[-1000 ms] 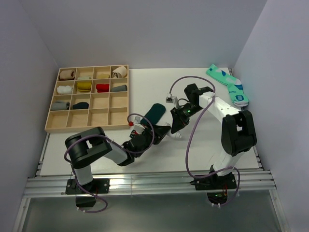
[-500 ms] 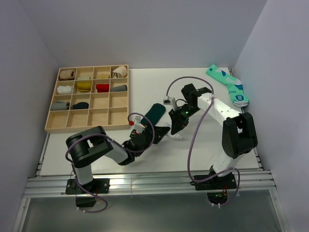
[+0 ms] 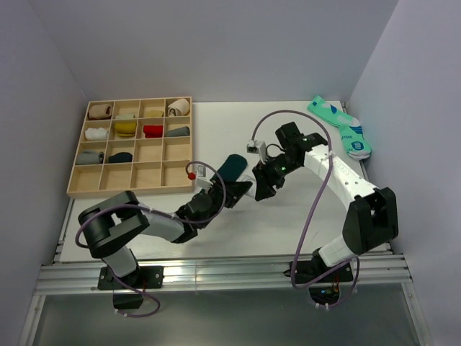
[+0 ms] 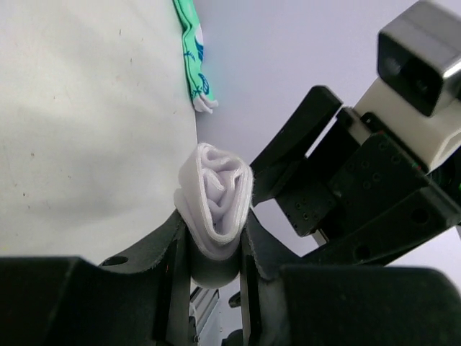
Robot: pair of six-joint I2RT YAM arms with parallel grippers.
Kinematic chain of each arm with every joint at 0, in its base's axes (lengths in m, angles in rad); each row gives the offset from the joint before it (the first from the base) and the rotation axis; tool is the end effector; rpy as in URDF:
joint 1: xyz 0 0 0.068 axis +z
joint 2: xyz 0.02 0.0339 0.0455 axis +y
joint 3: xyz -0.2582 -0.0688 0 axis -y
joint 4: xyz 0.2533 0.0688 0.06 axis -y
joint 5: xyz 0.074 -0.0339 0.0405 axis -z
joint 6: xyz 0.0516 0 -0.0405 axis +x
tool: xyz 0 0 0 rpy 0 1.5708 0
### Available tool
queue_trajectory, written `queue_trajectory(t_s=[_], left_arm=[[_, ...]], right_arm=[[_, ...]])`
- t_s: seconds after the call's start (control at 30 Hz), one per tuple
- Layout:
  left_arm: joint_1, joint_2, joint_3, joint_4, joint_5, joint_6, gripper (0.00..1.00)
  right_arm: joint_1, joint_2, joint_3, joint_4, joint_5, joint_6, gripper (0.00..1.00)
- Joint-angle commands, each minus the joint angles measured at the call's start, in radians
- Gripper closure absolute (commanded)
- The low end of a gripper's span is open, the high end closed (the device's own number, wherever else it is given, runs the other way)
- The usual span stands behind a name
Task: Roll the socks
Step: Pick up the sock at the center of the board, then place the sock in the storage box.
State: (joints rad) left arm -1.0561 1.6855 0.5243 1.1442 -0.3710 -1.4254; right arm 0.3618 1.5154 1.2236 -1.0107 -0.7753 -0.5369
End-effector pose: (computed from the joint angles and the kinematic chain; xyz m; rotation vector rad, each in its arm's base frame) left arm 0.1775 -0.2759 0.1595 -0.6633 1.7250 -1.5798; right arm 0.2631 0.1382 0.2490 -1.2715 2.3033 1.0375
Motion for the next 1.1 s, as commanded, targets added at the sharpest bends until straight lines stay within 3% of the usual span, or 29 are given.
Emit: queue_trajectory(t_s=[0.0,0.23,0.37,0.47,0.57,0.6,0.7,0.8,1.07], left_arm=[[0.036,-0.105,-0.001,-0.058,0.023,0.068,1.00],[0.177,-0.407,-0.093,-0.308,0.069,0.169,1.00],[0.287,-0.596,-0.101,-0.536,0.079,0.217,1.00],[0.472,-0.704,-0.083,-0.696,0.139,0.262,1.00],[0.650,-0.669,-0.040,-0.741,0.294,0.318,1.00],[0.777,-0.624,-0.012,-0.735,0.337,0.328,1.00],[0.966,-0.540,0.041,-0.708,0.455,0.361,1.00],[1.091,-0.428,0.101,-0.657,0.540,0.362,1.00],[1.165,-0.146,0.267,-0.660,0.589,0.365,1.00]], right_arm=[[-0.020,-0.069,-0.025,0.050,0.022,0.037,0.33],[-0.109,-0.123,-0.036,0.032,0.025,-0.003,0.30],[-0.152,-0.098,-0.010,0.021,0.024,-0.014,0.30],[-0.182,-0.081,0.014,0.024,0.028,-0.021,0.30],[-0.199,-0.087,0.020,0.055,0.054,-0.014,0.30],[-0.201,-0.104,0.014,0.067,0.060,-0.003,0.30],[-0.211,-0.132,-0.002,0.095,0.094,-0.005,0.30],[-0.221,-0.172,-0.039,0.129,0.125,-0.006,0.30],[-0.236,-0.210,-0.059,0.132,0.148,-0.031,0.30]])
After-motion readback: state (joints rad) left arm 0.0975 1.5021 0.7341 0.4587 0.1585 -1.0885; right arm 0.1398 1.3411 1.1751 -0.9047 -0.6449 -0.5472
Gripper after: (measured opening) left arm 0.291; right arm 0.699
